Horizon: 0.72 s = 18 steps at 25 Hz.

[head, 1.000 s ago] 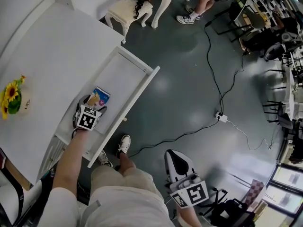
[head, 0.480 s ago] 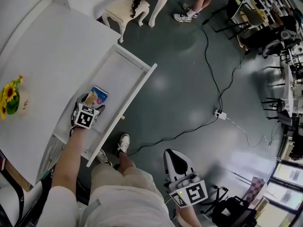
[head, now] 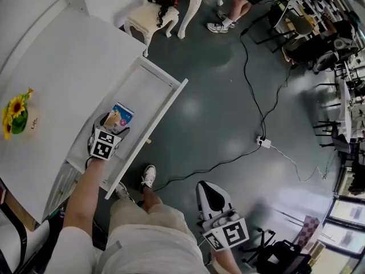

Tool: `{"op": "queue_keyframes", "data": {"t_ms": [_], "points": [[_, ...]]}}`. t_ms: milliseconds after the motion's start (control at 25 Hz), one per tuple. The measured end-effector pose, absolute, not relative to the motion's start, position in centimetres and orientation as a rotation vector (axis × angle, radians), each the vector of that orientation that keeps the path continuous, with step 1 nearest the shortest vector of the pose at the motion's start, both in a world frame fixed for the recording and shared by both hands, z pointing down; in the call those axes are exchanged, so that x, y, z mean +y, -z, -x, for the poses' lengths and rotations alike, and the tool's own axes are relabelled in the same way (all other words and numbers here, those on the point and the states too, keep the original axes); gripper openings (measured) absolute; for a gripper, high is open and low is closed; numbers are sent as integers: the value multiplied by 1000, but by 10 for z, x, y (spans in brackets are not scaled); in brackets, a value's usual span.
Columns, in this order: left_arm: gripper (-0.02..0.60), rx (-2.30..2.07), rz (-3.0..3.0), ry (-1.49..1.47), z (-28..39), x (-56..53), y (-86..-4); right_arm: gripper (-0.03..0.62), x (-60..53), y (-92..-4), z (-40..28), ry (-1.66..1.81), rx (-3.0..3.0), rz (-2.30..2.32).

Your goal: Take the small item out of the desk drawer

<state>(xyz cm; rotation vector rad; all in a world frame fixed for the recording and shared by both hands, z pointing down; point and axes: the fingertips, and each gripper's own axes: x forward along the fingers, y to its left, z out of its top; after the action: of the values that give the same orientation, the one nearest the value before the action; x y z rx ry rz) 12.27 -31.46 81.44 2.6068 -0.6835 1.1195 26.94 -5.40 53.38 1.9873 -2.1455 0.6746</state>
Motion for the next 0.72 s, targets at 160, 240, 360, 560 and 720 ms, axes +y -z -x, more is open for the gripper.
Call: {"op": "queue_keyframes", "data": {"t_ms": [160, 240, 360, 560, 720], "points": [[440, -711, -2632, -1021, -119, -305, -793, 9, -56, -529, -257, -633, -2190, -1983], [440, -722, -2647, -986, -115, -298, -779, 9, -55, -524, -252, -612, -2212, -1976], [440, -764, -2662, -912, -106, -288, -750, 9, -52, -515, -245, -587, -2244, -1963], [440, -877, -2665, -762, -79, -278, -696, 9, -59, -493, -232, -512, -2316, -1928], [440, -979, -2655, -637, -47, -273, -650, 9, -65, -474, -219, -449, -2361, -1903]]}}
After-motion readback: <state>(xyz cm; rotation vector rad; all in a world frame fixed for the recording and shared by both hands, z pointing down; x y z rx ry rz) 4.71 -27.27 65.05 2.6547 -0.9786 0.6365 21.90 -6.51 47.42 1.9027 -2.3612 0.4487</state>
